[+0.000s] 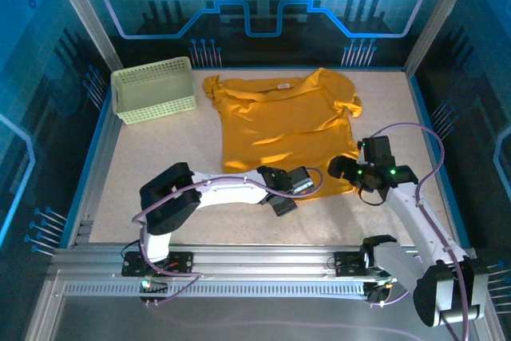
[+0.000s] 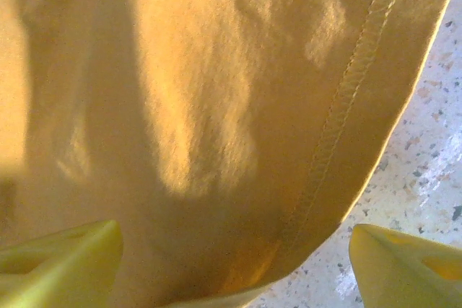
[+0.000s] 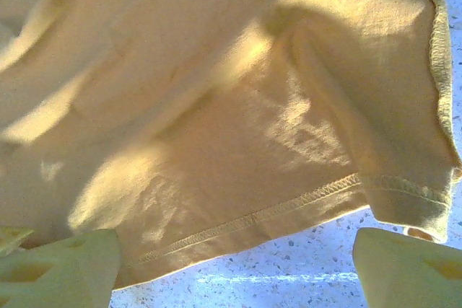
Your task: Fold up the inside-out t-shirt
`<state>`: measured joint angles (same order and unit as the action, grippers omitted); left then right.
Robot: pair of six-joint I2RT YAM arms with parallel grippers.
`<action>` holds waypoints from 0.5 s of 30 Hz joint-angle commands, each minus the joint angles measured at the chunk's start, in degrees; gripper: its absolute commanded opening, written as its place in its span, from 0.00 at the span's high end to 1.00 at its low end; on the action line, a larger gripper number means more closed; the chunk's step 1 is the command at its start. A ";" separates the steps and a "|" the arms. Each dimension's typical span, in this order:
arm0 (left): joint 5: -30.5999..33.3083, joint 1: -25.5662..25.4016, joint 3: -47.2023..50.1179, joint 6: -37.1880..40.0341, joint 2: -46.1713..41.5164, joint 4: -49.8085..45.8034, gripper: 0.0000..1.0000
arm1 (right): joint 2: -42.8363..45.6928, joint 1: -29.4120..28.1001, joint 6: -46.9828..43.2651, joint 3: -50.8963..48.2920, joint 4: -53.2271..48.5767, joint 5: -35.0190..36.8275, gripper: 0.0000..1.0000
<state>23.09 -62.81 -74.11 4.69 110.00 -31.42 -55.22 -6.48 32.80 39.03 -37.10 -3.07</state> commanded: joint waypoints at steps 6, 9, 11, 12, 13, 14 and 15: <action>-2.22 -0.27 -2.45 0.24 3.29 -1.63 0.46 | 0.82 -1.09 0.67 -0.80 -2.09 -0.18 0.15; -2.26 -0.04 -2.40 0.16 3.38 -1.45 0.54 | 1.06 -1.08 0.78 -0.70 -2.17 -0.27 0.15; -2.30 0.16 -2.37 -0.02 3.24 -1.32 0.61 | 1.30 -1.09 0.78 -0.63 -2.35 -0.14 0.15; -2.36 0.25 -2.33 -0.03 3.05 -1.21 0.65 | 1.43 -1.10 0.78 -0.62 -2.51 -0.02 0.15; -2.35 0.26 -2.27 -0.07 2.82 -1.04 0.68 | 1.51 -1.08 0.78 -0.66 -2.61 -0.01 0.15; -2.35 0.30 -2.14 -0.24 2.49 -0.92 0.72 | 1.60 -1.08 0.78 -0.62 -2.69 -0.01 0.15; -2.62 0.40 -1.97 -0.38 2.13 -0.69 0.75 | 1.77 -1.09 0.77 -0.70 -2.76 -0.01 0.15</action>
<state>21.56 -62.74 -75.24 4.80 112.95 -31.64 -54.70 -6.85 32.99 38.92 -38.13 -3.07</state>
